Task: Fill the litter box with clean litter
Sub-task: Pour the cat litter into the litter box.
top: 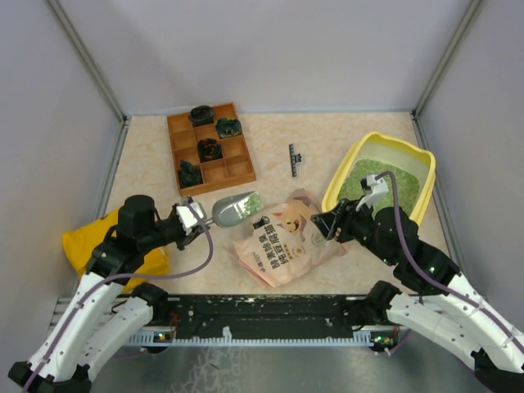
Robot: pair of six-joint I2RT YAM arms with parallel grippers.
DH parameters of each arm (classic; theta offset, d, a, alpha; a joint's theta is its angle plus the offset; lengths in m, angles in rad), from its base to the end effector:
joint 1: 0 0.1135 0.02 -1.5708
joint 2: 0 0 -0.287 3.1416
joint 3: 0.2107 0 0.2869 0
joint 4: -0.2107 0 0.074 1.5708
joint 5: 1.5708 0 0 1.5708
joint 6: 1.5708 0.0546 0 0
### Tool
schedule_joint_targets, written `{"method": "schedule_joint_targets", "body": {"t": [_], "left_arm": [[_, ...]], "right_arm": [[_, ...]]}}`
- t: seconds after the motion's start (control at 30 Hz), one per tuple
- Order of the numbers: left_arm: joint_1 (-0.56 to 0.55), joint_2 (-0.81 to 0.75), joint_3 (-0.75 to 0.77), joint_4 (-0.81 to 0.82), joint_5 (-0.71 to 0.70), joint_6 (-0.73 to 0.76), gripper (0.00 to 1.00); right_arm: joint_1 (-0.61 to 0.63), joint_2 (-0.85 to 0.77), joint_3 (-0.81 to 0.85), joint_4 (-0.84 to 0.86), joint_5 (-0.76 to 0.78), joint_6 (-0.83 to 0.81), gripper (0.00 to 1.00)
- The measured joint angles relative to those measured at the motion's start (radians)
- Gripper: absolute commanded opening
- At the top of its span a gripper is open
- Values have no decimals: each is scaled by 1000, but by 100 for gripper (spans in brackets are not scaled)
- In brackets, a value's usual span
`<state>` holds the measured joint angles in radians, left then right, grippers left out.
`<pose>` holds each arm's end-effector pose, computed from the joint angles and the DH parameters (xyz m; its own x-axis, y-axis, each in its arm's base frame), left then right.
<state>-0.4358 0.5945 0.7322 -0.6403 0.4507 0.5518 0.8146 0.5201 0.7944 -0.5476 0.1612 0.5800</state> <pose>0.1348 -0.0890 0.3129 0.0087 0.5165 -0.8563 0.8472 0.4511 0.2807 0.1079 0.1016 0.3554 -0.4903 0.2685 -0.8292 -0.4104 0.7681 0.4915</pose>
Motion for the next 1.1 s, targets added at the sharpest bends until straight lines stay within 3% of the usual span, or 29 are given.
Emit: {"method": "schedule_joint_targets", "body": {"t": [0.33,0.6,0.7,1.1], "left_arm": [[0,129,-58,344,206,-157,0],[-10,283,-16,418,256,-180,0],[-41,333,35,426,232,-166,0],[-340,682,351,399,-22,39,0]], "right_arm": [[0,-3,54,-25,37,7,48],[0,-10,110,-26,62,7,48],[0,-12,135,-28,77,4,48],[0,-47,273,-9,146,-39,48]]}}
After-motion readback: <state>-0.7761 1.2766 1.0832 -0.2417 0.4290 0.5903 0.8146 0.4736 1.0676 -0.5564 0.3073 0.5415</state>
